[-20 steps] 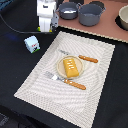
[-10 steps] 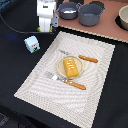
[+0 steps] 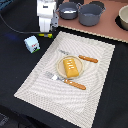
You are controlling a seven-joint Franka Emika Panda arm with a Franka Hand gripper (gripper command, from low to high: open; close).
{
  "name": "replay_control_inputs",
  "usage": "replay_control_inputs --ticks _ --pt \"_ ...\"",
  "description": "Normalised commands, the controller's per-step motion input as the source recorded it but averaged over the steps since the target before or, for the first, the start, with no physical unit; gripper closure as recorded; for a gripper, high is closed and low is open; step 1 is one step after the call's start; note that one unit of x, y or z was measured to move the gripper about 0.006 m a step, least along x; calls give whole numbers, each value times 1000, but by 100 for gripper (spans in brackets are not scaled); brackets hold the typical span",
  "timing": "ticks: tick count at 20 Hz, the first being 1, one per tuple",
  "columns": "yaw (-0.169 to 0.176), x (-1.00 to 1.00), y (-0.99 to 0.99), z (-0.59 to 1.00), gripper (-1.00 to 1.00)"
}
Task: Interact with the objects in diverse but meaningful ways.
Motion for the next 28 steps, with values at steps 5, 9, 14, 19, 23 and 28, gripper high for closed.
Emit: replay_control_inputs --ticks 5,9,14,19,23,28 --pt "-40 6 -284 1000 -100" --pt "-59 0 -346 974 -100" --pt "-54 0 -314 864 -100" --pt "-22 -8 -178 197 -100" --pt "-5 21 -51 -88 -100" --pt "-43 7 -17 -193 -100"
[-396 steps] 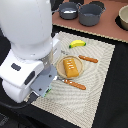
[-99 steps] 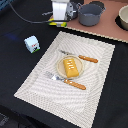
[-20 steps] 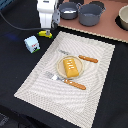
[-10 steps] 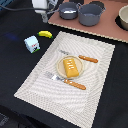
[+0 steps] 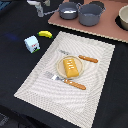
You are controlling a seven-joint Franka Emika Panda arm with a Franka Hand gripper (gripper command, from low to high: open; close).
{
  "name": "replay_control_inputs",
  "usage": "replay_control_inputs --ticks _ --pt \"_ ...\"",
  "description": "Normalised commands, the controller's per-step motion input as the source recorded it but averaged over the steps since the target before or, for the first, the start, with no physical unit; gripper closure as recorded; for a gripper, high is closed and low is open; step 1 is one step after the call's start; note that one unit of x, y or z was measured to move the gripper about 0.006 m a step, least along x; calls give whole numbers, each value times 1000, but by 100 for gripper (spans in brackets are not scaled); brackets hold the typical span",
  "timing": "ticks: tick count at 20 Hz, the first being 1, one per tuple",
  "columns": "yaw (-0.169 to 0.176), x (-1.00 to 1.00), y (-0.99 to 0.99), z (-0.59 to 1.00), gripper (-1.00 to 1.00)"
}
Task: Interact with the objects in diverse but meaningful ways.
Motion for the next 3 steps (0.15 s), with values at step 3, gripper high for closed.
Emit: replay_control_inputs --ticks 3 --pt "9 27 347 -55 -100"
